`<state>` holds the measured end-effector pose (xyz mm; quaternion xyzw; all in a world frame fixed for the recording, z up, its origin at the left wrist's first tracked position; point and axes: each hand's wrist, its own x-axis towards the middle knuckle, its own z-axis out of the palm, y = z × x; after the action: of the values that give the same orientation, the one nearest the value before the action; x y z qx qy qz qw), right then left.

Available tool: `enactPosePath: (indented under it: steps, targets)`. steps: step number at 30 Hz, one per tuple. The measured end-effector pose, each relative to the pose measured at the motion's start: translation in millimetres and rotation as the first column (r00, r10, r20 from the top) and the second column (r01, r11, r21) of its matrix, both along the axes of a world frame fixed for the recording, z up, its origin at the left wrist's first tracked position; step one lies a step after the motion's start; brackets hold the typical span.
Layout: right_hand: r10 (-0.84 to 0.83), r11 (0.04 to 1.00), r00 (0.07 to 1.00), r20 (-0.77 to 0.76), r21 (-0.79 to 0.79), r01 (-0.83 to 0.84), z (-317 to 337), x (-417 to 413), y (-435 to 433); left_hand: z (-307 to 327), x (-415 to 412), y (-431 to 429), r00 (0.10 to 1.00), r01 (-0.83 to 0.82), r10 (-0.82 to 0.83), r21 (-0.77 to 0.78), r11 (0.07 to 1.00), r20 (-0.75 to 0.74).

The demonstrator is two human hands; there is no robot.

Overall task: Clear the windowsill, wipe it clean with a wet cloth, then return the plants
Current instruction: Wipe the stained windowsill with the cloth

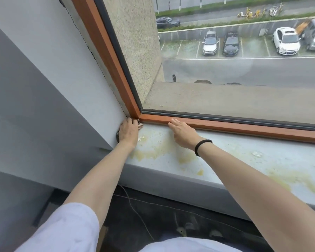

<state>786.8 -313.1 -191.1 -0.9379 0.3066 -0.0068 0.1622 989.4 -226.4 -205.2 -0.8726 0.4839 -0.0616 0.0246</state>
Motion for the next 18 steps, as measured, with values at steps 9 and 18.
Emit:
enactPosePath:
  steps: [9,18]
  targets:
    - [-0.002,0.995,1.0,-0.022,0.098,0.004,16,3,-10,10,18,17,0.891,0.331,-0.298,0.041,0.943,-0.343]
    - [-0.011,0.973,0.999,-0.036,0.229,0.019,28,1,-23,2,1,-7,0.928,0.022,-0.083,-0.169,0.985,-0.364]
